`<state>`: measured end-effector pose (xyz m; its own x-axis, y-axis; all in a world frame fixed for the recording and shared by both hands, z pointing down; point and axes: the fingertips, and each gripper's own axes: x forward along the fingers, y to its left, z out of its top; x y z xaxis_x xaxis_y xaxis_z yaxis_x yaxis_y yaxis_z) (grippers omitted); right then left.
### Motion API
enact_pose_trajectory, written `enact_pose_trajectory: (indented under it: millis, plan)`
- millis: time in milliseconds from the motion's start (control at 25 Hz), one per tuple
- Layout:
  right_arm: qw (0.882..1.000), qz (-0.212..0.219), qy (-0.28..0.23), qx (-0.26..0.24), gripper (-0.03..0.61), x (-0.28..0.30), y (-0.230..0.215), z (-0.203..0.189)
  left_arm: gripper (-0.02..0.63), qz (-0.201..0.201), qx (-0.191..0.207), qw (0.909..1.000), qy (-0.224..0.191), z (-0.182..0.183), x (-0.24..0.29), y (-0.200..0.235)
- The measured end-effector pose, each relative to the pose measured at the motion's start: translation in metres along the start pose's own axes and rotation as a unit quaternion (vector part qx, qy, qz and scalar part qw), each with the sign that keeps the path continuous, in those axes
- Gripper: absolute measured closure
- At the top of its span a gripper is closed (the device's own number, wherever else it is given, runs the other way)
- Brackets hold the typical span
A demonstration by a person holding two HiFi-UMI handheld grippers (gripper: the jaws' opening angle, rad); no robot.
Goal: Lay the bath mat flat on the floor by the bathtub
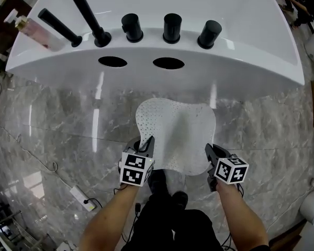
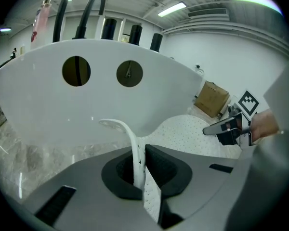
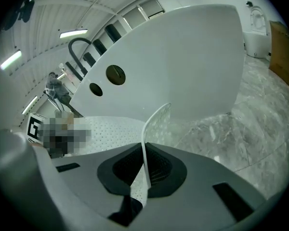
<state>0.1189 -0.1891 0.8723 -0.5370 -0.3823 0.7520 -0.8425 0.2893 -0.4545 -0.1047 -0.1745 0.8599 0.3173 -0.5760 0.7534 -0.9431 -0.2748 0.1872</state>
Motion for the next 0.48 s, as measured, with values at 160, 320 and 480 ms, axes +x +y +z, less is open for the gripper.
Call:
enact_pose_trajectory:
  millis: [160,320,480]
  plan:
    - [1.000,-0.005,0.006,-0.013,0.557,0.028,-0.022,-0.012,0.592,-0.002,-0.004,1.0000,0.009,-0.027,0.028,0.012]
    - [1.000,-0.004,0.001,-0.022,0.557,0.053,-0.045,-0.018,0.592,-0.003,-0.002,1.0000,0.006,-0.046,0.056,0.027]
    - [0.999,-0.010,-0.011,-0.034,0.557,0.076,-0.067,-0.021,0.592,-0.004,0.005,1.0000,0.001,-0.064,0.080,0.038]
